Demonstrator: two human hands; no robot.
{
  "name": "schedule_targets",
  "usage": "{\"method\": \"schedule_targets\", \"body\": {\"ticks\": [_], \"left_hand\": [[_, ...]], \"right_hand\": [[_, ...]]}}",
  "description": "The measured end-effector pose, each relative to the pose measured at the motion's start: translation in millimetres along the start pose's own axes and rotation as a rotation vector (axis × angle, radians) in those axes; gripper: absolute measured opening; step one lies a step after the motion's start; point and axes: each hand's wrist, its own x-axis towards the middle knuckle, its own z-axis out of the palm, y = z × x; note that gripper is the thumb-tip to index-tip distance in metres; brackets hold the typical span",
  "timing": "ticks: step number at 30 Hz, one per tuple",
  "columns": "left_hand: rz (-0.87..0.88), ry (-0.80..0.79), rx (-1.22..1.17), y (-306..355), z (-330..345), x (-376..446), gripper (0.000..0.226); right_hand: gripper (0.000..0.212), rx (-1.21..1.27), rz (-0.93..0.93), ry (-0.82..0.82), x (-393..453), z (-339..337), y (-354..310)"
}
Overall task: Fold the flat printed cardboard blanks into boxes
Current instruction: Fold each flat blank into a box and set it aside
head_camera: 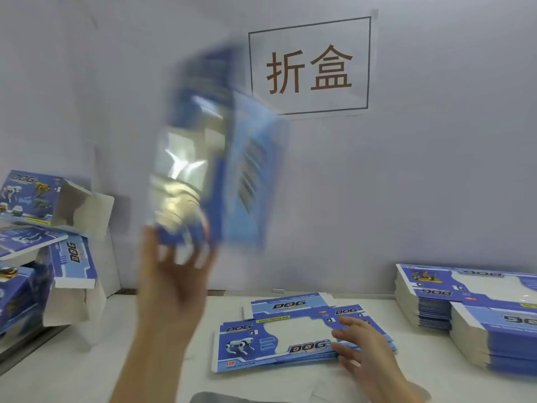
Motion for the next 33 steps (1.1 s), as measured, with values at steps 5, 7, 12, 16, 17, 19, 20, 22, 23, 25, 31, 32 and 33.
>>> {"method": "schedule_targets", "body": {"ticks": [5, 7, 12, 16, 17, 19, 20, 22, 23, 25, 31, 32, 33], "left_hand": [[0.143, 0.141, 0.053, 14, -51, 10, 0.045], [0.045, 0.123, 0.296, -9, -60, 9, 0.032], [-0.172, -0.145, 1.514, -74, -96, 0, 0.049], [-0.53, -0.336, 1.936, -110, -118, -14, 0.082], [-0.526, -0.313, 1.935, -111, -122, -15, 0.081], [-0.455, -0.241, 1.88, -109, -125, -14, 0.074], [-0.426, -0.226, 1.877, -107, -124, -13, 0.069], [-0.346, -0.226, 1.925, -107, -122, -14, 0.055], [-0.286, -0.214, 1.958, -108, -120, -14, 0.048], [-0.105, -0.158, 2.001, -107, -115, -13, 0.036], [0.209, 0.054, 1.95, -99, -95, -8, 0.035], [0.227, 0.059, 1.943, -99, -89, -8, 0.035], [0.241, 0.057, 1.951, -97, -81, -9, 0.035]], "right_hand": [[0.023, -0.056, 0.093, -0.021, 1, -6, -7], [0.022, -0.075, 0.093, -0.024, -1, -1, -8], [0.021, -0.111, 0.059, -0.009, 7, -2, -5], [0.02, -0.136, 0.026, -0.014, 8, -1, -1], [0.021, -0.144, 0.017, -0.02, 8, -1, 0], [0.021, -0.153, 0.005, -0.038, 8, 0, 2], [0.021, -0.158, 0.006, -0.041, 9, 0, 2], [0.022, -0.162, -0.015, -0.051, 9, 1, 3], [0.022, -0.155, -0.046, -0.059, 9, 0, 3], [0.022, -0.099, -0.154, -0.046, 10, -3, 4], [0.022, -0.036, -0.271, 0.019, 9, -7, -2], [0.021, -0.025, -0.242, -0.027, 7, -4, -4], [0.019, -0.01, -0.206, -0.09, 4, 0, -7]]}}
